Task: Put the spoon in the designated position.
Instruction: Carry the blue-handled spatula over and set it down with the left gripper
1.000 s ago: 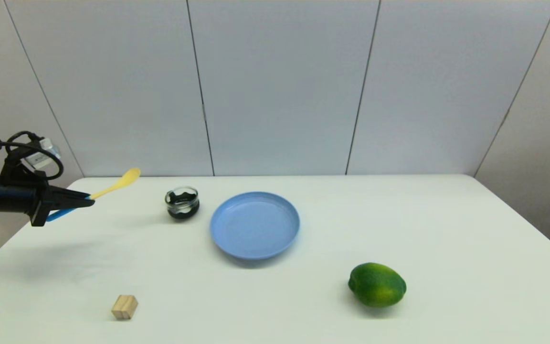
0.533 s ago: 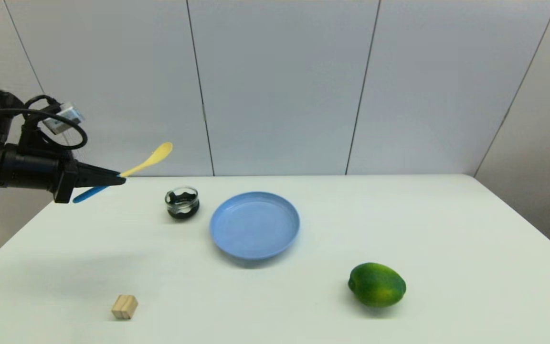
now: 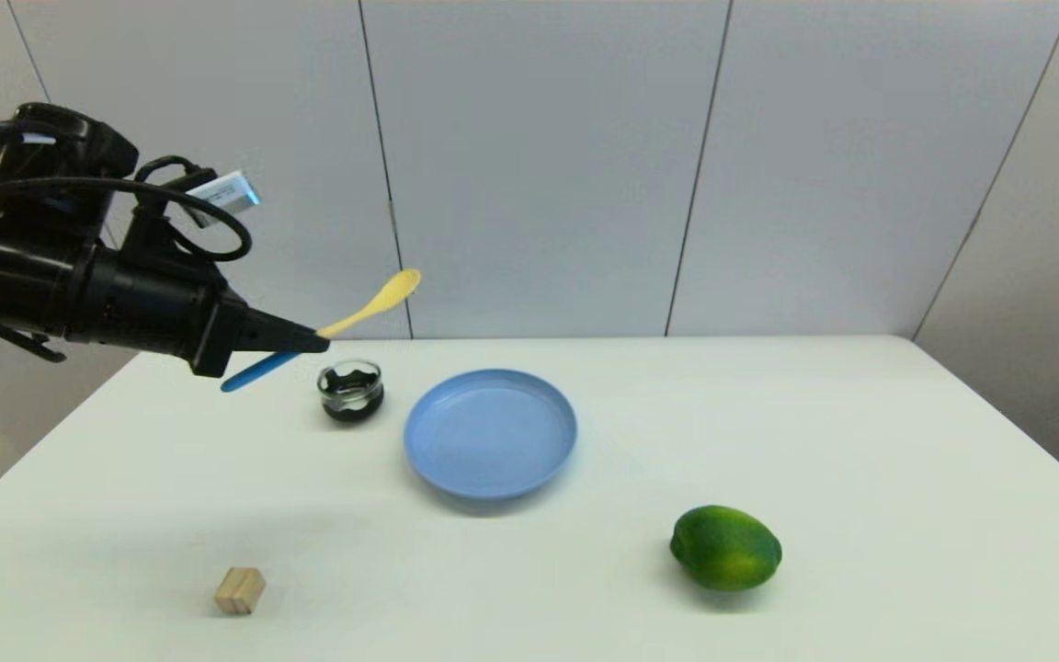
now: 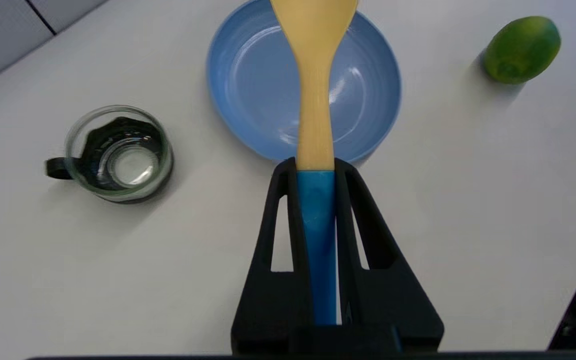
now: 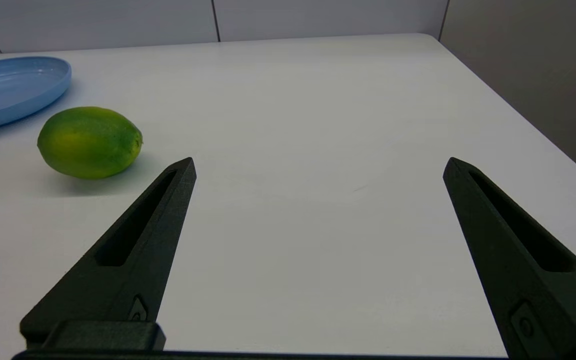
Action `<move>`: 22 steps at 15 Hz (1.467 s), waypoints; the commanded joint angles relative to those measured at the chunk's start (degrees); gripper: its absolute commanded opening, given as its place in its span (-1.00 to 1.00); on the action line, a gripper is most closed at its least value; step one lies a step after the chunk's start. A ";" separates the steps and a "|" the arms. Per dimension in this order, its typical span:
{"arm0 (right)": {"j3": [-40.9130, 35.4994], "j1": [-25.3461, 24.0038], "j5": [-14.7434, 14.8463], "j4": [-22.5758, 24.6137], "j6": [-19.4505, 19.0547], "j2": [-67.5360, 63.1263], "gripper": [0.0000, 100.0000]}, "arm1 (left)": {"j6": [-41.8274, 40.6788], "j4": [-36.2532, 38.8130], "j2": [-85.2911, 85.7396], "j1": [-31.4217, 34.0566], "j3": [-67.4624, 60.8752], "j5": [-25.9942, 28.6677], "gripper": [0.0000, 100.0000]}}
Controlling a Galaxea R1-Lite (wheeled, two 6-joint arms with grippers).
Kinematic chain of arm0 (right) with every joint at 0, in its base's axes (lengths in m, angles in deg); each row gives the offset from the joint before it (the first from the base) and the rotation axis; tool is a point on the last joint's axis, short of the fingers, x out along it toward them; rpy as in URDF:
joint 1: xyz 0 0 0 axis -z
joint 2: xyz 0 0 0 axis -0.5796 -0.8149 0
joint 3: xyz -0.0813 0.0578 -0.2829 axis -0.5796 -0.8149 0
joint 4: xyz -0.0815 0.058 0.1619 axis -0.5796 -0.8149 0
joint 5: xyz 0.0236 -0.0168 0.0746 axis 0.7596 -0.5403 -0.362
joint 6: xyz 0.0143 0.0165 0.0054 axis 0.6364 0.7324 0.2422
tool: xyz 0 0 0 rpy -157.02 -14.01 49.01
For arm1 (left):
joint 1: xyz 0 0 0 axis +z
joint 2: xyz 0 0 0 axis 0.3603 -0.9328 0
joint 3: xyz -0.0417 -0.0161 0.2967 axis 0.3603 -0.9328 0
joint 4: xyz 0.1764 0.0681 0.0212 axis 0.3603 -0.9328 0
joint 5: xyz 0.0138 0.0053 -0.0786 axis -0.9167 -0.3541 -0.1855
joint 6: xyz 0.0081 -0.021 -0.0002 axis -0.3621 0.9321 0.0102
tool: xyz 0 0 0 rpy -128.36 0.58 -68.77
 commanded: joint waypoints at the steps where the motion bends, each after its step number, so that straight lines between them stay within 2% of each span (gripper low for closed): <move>1: 0.00 0.02 0.00 -0.01 0.00 -0.07 1.00 | 11.85 0.78 1.42 -11.54 0.52 -11.65 -1.00; 6: 0.00 0.02 0.00 -0.01 0.00 -0.07 1.00 | 28.99 3.77 -0.95 -26.92 1.23 -28.88 -1.00; 11: 0.00 0.02 0.00 -0.01 0.00 -0.07 1.00 | 44.11 11.42 -9.92 -38.34 7.99 -36.87 -1.00; 14: 0.00 0.02 0.00 -0.01 0.00 -0.07 1.00 | 51.67 12.82 -14.49 -44.85 11.16 -44.52 -1.00; 16: 0.00 0.02 0.00 -0.01 0.00 -0.07 1.00 | 58.43 14.05 -18.36 -49.50 12.74 -52.08 -1.00; 19: 0.00 0.02 0.00 -0.01 0.00 -0.07 1.00 | 64.85 14.23 -23.45 -52.49 16.52 -62.36 -1.00; 22: 0.00 0.02 0.00 -0.01 0.00 -0.07 1.00 | 66.26 14.14 -27.06 -53.11 18.10 -69.13 -1.00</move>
